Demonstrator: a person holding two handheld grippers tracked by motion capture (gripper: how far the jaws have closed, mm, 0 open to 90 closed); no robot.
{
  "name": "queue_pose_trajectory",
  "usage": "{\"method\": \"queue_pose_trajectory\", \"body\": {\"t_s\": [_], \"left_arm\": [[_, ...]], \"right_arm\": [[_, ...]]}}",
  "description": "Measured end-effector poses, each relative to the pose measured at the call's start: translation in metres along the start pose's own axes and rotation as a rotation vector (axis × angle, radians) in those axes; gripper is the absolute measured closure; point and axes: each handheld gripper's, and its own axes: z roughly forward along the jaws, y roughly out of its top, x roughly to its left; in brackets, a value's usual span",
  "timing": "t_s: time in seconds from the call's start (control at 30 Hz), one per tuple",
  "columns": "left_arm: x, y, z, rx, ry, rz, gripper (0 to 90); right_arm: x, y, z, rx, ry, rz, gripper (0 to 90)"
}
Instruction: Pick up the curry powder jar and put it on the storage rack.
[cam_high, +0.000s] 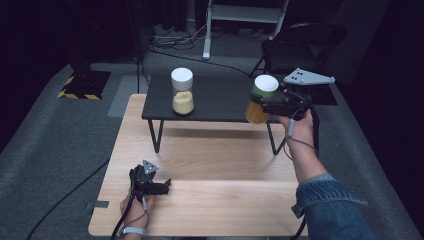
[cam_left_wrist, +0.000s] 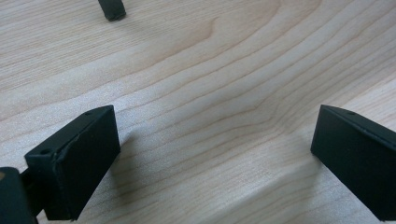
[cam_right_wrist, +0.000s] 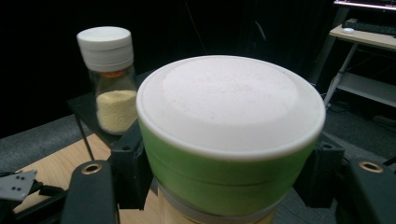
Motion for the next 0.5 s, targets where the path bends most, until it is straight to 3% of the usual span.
{"method": "queue_pose_trajectory", "body": {"t_s": [0.5], "left_arm": [[0.0,0.0,0.0,0.0,0.0,0.001,1.1]], "right_arm": [[-0.016,-0.004,0.037,0.029,-0.059,0.012,33.3]]}}
